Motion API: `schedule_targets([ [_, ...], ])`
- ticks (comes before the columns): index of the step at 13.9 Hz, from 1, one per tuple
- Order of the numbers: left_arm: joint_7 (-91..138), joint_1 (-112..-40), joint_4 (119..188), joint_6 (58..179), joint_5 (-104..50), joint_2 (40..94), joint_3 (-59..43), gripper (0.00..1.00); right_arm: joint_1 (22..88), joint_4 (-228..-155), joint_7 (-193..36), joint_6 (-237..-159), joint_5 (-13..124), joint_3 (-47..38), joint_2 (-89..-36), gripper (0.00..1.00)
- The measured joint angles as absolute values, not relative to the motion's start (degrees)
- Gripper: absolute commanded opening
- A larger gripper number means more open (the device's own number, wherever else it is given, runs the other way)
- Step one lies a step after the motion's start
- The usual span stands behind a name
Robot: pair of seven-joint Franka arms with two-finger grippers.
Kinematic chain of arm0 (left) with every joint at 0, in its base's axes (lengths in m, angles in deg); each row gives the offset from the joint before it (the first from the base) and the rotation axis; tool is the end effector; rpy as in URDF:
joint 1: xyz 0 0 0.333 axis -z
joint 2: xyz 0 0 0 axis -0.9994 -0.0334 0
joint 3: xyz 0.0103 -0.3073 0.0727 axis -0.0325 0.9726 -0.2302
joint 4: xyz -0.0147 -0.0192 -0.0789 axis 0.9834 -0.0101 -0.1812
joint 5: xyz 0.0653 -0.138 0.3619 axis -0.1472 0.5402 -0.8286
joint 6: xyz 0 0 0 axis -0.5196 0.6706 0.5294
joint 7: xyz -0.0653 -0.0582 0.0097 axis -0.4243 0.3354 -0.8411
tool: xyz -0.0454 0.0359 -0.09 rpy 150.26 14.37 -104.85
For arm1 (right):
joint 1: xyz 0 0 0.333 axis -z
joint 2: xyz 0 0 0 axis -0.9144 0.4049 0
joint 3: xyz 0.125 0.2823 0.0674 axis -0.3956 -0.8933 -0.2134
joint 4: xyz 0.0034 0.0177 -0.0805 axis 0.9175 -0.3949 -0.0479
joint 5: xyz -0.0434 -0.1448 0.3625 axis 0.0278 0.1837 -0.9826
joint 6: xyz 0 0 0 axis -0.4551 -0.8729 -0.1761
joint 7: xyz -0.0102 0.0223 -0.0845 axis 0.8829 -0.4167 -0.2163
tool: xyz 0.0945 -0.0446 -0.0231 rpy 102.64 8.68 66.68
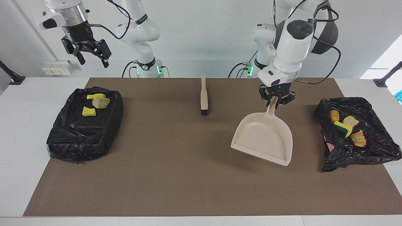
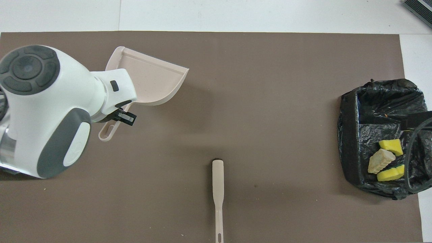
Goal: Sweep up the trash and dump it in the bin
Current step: 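Lower the dustpan onto the table center with the left gripper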
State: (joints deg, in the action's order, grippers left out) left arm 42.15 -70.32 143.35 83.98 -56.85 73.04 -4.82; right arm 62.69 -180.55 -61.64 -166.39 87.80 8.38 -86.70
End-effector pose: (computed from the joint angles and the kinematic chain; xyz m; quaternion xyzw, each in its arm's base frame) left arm 0.5386 -0.2272 0.5307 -0.9700 0.2404 -0.0128 0.0349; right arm 0.4957 -0.0262 0.6793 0.9950 -0.0985 0.0185 0.0042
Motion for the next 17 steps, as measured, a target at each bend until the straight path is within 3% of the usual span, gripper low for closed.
schedule_targets([
  [3,36.7,-65.2,143.8,86.6,-56.8,70.6,-4.8,0.0,62.7,-180.8,-61.6,-166.3,87.8,8.3,-86.6,1.0],
  [13,14.1,-53.6,143.4,101.1,-56.9,55.2,-5.0,0.0,63.7,-180.7,-61.6,-165.7,87.8,7.6,-86.3,1.0],
  [14,9.5,-52.9,143.1,102.0,-56.9,54.6,-5.1,0.25,64.2,-180.3,-61.6,-164.4,87.8,7.1,-86.3,1.0],
  [15,6.5,-52.8,142.8,102.2,-56.9,54.6,-5.1,0.99,64.3,-179.6,-61.6,-163.3,87.8,6.6,-86.1,1.0],
  [17,4.3,-52.8,142.3,102.1,-57.0,54.6,-5.9,1.0,64.3,-178.8,-61.6,-162.9,87.8,6.1,-86.1,1.0],
])
